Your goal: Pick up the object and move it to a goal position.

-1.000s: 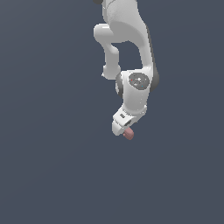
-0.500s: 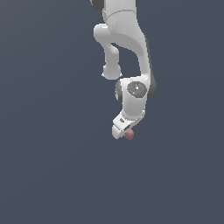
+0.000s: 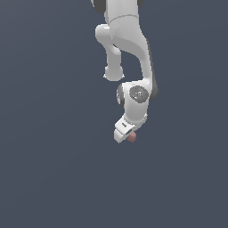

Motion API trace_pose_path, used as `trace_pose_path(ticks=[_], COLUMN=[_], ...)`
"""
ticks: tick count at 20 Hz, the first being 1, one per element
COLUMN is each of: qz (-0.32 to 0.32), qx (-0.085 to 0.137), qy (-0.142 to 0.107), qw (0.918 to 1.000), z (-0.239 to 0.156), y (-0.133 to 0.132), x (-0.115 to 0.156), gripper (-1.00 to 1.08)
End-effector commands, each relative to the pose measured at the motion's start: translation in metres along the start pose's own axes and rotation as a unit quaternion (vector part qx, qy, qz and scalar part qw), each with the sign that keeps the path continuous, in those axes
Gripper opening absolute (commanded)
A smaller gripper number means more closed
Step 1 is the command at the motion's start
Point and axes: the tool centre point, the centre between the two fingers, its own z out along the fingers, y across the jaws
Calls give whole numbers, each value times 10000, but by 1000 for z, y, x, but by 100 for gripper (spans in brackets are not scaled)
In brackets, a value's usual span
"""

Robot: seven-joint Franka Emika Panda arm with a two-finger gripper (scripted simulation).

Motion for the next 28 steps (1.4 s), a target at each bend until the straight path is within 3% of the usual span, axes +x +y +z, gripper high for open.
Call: trace_pose_path(ticks=[1, 15, 28], qz=[-1, -1, -9], qx=[2, -2, 1], qy=[-2, 0, -1], qw=[10000, 10000, 10000], z=[1, -24, -144], y=[0, -1, -5], x=[0, -1, -6], gripper=[-100, -100, -100])
